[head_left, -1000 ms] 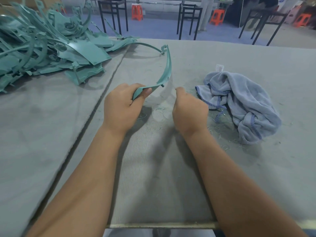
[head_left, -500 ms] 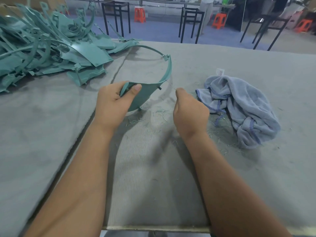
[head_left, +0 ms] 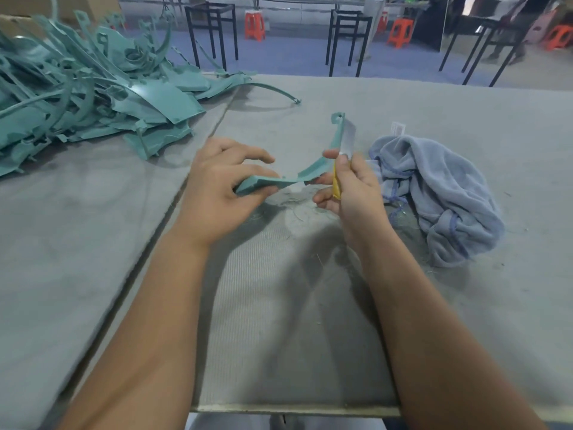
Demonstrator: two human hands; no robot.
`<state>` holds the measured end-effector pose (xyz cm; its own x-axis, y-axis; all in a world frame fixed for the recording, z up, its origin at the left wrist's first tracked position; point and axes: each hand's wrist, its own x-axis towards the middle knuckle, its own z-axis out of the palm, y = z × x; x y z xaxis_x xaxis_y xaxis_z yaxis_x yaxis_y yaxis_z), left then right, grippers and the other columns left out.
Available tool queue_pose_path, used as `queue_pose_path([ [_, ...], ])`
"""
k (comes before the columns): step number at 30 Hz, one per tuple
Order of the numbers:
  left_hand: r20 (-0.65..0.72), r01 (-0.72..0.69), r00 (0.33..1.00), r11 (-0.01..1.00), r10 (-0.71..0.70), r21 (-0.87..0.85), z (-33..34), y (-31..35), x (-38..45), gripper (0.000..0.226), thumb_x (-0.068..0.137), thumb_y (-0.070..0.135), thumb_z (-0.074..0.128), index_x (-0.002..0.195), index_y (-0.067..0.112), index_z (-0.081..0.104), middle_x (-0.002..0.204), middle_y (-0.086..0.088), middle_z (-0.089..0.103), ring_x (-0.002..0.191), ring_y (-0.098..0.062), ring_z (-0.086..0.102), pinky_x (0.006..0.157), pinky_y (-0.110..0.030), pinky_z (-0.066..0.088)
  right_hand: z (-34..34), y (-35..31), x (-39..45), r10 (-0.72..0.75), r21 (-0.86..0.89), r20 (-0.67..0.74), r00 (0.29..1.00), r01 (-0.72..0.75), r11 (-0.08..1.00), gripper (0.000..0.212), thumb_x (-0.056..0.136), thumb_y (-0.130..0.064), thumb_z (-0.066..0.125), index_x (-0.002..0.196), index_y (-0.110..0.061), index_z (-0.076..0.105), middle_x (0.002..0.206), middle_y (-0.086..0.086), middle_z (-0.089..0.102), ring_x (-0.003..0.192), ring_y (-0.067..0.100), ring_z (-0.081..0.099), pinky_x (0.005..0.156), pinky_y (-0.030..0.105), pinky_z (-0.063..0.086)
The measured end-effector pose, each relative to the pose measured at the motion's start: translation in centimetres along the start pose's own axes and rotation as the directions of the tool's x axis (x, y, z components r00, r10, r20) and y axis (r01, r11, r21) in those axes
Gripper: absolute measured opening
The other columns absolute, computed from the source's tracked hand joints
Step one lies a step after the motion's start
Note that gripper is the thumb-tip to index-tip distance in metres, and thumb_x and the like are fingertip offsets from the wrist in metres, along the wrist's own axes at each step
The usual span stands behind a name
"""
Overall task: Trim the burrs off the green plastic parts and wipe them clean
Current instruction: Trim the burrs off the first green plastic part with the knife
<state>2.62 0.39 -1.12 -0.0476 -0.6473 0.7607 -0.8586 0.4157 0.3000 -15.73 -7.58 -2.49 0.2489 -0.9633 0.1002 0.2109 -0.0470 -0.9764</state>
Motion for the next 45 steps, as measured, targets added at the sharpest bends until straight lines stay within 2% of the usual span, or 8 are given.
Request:
queue_pose_path([
  [6,-0.077,-0.111,0.989,0.982,0.124,0.156,0.6,0.2,0.1,0.02,0.083,0.037,0.076,0.096,0.022,0.078,0.117,0.003,0.067,0.102,-0.032,0.054,0.087,-0.049,0.04,0.0,0.2,0.3,0.018,-0.036,-0.015,1.0,-0.018,0.999,0.028,0.102,-0.016,0.045,0.086,-0.012,0.066,0.072,0.005,0.066,0.052,0.013,0.06,0.065,0.028,0.052],
  [10,-0.176,0.278,0.949,0.957,-0.26,0.084,0.8,-0.4,0.1,0.036,0.077,0.038,0.079,0.11,0.027,0.069,0.122,0.009,0.061,0.116,-0.022,0.048,0.1,-0.04,0.036,0.2,0.0,0.4,-0.005,0.083,0.036,0.999,0.002,0.997,0.027,0.102,-0.013,0.045,0.086,-0.007,0.065,0.063,0.003,0.066,0.055,0.015,0.062,0.061,0.024,0.052],
  [14,-0.057,0.452,0.856,0.798,-0.514,-0.398,1.0,-0.9,0.0,0.021,0.086,0.018,0.071,0.103,0.026,0.063,0.103,0.01,0.063,0.099,-0.01,0.057,0.094,-0.044,0.05,0.6,-0.2,0.1,-0.045,0.142,0.108,0.993,0.03,0.989,0.026,0.103,-0.013,0.043,0.09,-0.006,0.065,0.065,0.003,0.067,0.056,0.015,0.062,0.06,0.024,0.052],
  [18,-0.11,0.4,0.837,0.736,-0.536,-0.546,0.8,-1.0,0.0,0.014,0.095,0.016,0.06,0.092,0.029,0.062,0.084,0.02,0.064,0.082,0.003,0.057,0.078,-0.019,0.046,0.3,-0.3,-0.1,-0.08,0.099,0.002,0.997,0.079,0.992,0.024,0.104,-0.019,0.042,0.098,-0.016,0.065,0.058,-0.002,0.06,0.047,0.009,0.049,0.048,0.02,0.043],
  [23,-0.129,0.377,0.846,0.75,-0.518,-0.543,0.7,-1.4,-0.2,0.015,0.098,0.021,0.056,0.088,0.033,0.058,0.075,0.024,0.06,0.072,0.006,0.052,0.069,-0.012,0.043,-0.3,-0.5,0.2,0.038,0.04,-0.145,0.989,-0.032,0.999,0.027,0.103,-0.025,0.042,0.082,-0.013,0.055,0.047,-0.006,0.049,0.037,0.007,0.032,0.037,0.019,0.027],
  [30,-0.06,0.384,0.848,0.689,-0.526,-0.615,1.3,-1.4,-0.3,0.024,0.086,0.02,0.074,0.108,0.016,0.065,0.096,0.014,0.072,0.093,-0.006,0.068,0.079,-0.021,0.054,0.0,-0.1,0.2,0.066,-0.046,-0.11,0.992,-0.071,0.996,0.033,0.102,-0.024,0.048,0.071,-0.012,0.054,0.042,-0.007,0.039,0.036,0.006,0.028,0.037,0.018,0.025],
  [39,-0.083,0.391,0.832,0.687,-0.548,-0.613,1.8,-1.6,-0.3,0.021,0.085,0.015,0.074,0.104,0.012,0.067,0.09,0.016,0.074,0.088,-0.006,0.07,0.074,-0.02,0.054,2.9,-0.3,-1.5,0.006,-0.134,-0.035,0.999,-0.011,0.991,0.041,0.099,-0.019,0.051,0.058,-0.016,0.051,0.041,-0.008,0.031,0.039,0.009,0.023,0.044,0.023,0.02],
  [45,-0.07,0.388,0.83,0.665,-0.553,-0.638,1.8,-1.5,-0.2,0.018,0.085,0.015,0.074,0.1,0.021,0.068,0.092,0.015,0.074,0.09,-0.008,0.07,0.075,-0.022,0.055,2.4,-0.8,-1.3,0.04,-0.048,-0.174,0.984,-0.049,0.998,0.039,0.101,-0.021,0.048,0.062,-0.014,0.05,0.043,-0.006,0.033,0.038,0.008,0.023,0.042,0.023,0.021],
])
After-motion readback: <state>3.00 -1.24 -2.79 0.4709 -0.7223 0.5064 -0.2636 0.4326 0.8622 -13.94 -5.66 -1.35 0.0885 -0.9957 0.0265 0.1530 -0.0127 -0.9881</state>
